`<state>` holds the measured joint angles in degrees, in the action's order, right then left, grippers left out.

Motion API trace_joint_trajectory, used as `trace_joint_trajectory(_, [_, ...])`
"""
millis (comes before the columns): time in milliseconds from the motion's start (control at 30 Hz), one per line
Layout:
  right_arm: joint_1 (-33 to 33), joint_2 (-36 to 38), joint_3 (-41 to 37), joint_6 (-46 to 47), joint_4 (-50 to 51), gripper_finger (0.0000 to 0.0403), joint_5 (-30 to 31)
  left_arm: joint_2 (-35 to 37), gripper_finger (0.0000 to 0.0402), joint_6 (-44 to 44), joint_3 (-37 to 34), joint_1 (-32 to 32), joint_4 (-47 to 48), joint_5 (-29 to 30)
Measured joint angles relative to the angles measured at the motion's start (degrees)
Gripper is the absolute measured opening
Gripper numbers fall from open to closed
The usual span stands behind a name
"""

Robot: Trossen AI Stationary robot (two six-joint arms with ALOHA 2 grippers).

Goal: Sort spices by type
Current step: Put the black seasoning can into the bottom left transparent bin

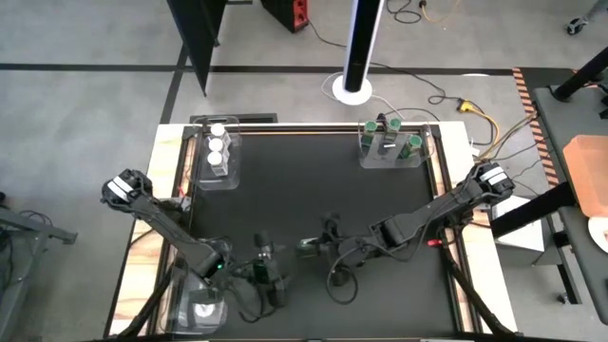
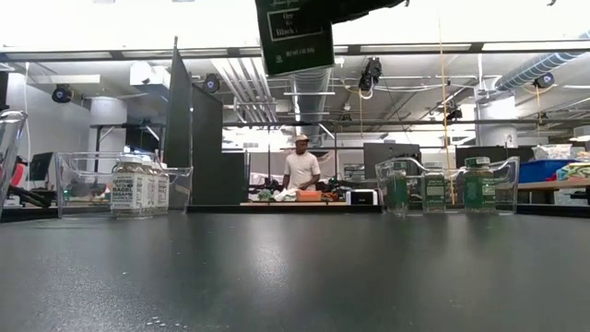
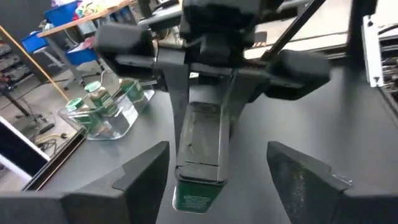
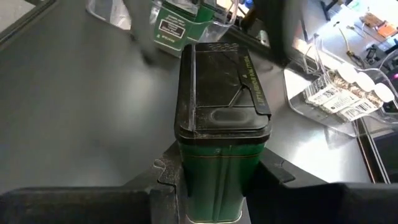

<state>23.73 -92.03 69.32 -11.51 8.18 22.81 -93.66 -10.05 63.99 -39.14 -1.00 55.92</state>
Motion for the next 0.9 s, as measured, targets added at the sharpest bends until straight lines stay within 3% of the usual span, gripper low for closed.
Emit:
trace_joint_trajectory(233, [0.00,0.00,0.04,0.01,-0.02,0.0100,0.03,-0.82,0.0283,1.60,0.00,3.10,-0.17,-0.77])
trace_joint_trajectory(433, [0.00,0.00,0.04,-0.46,0.05,0.0100,0.02,-0.93,0.0271,2.92,0.00,5.53,-0.29,-10.22])
trace_joint_trajectory(600, [0.00,0.00,0.04,-0.73,0.14,0.0100,0.00,-1.43,0.0222,4.75,0.00,5.78,-0.21,-10.42])
trace_joint_trajectory(800, [-0.01,0.00,0.02,-1.15,0.26,0.0100,-0.22,-1.40,0.0110,4.58,0.00,5.63,-0.09,-9.72])
trace_joint_trajectory(900, [-0.02,0.00,0.03,-0.77,-0.46,0.0103,-0.41,-0.93,0.0109,2.56,1.87,5.03,4.79,-9.93])
